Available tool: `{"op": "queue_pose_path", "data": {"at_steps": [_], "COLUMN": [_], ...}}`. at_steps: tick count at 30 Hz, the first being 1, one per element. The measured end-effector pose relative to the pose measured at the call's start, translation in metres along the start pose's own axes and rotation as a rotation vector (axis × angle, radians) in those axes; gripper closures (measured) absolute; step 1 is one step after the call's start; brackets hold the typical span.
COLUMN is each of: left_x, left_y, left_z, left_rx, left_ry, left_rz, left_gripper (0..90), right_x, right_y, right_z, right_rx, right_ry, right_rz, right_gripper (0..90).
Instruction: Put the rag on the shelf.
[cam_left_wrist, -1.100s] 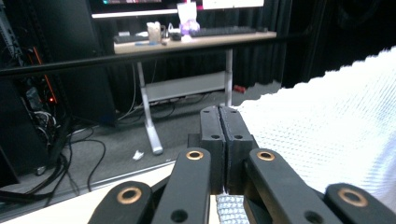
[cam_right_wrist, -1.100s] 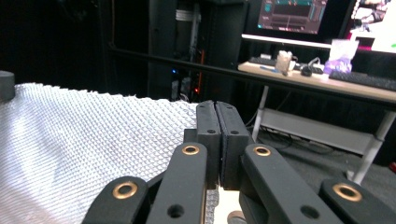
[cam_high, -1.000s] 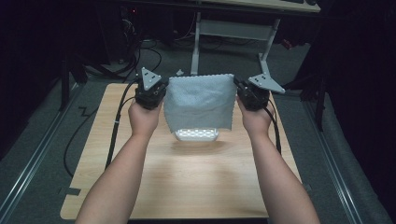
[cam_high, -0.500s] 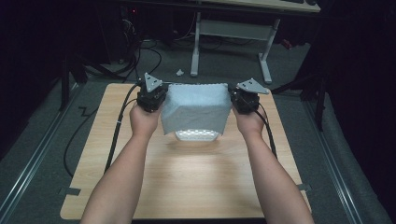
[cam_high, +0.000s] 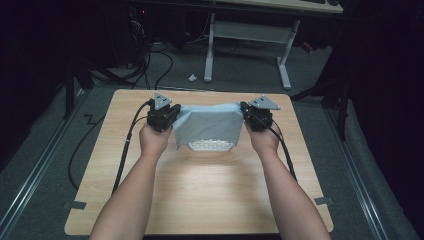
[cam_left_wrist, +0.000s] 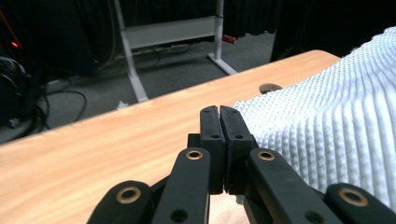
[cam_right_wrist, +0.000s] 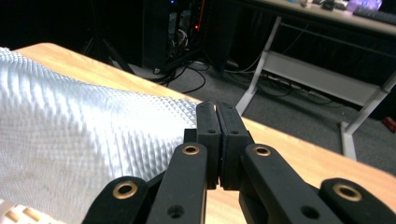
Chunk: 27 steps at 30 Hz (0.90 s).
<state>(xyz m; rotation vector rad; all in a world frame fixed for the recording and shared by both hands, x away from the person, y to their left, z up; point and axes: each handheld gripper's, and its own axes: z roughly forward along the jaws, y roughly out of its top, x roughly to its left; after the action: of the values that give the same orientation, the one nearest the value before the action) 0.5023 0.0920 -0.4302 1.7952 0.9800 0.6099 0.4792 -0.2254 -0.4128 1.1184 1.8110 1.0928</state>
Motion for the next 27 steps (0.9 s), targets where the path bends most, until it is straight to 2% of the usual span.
{"op": "queue_pose_path", "data": {"at_steps": [2, 5, 12, 16, 19, 22, 27], "left_x": [-0.002, -0.006, -0.008, -0.007, -0.012, -0.017, -0.02], "left_y": [-0.002, -0.003, 0.004, -0.002, -0.007, -0.011, -0.02], "left_z": [0.001, 0.002, -0.004, 0.002, 0.007, 0.01, 0.009], "left_rx": [0.008, 0.002, -0.056, 0.0, 0.036, 0.047, 0.05], "left_ry": [-0.012, -0.027, -0.044, -0.051, -0.067, -0.083, -0.102], "left_rz": [0.015, 0.015, -0.013, -0.016, 0.011, 0.023, 0.004], "left_gripper": [88.7, 88.6, 88.5, 88.5, 88.6, 88.6, 88.7], "right_x": [0.0, 0.001, 0.001, -0.001, 0.001, 0.003, 0.005], "right_y": [-0.006, -0.013, -0.014, -0.019, -0.026, -0.034, -0.044], "right_z": [0.001, 0.002, -0.003, -0.002, -0.002, -0.002, -0.003], "right_rx": [0.005, 0.02, 0.018, 0.03, 0.041, 0.046, 0.061], "right_ry": [0.001, 0.004, -0.005, -0.009, -0.003, 0.002, 0.007], "right_rz": [-0.001, 0.004, -0.005, 0.001, 0.006, 0.006, 0.014], "right_gripper": [90.0, 90.0, 90.0, 90.0, 90.0, 90.0, 90.0]}}
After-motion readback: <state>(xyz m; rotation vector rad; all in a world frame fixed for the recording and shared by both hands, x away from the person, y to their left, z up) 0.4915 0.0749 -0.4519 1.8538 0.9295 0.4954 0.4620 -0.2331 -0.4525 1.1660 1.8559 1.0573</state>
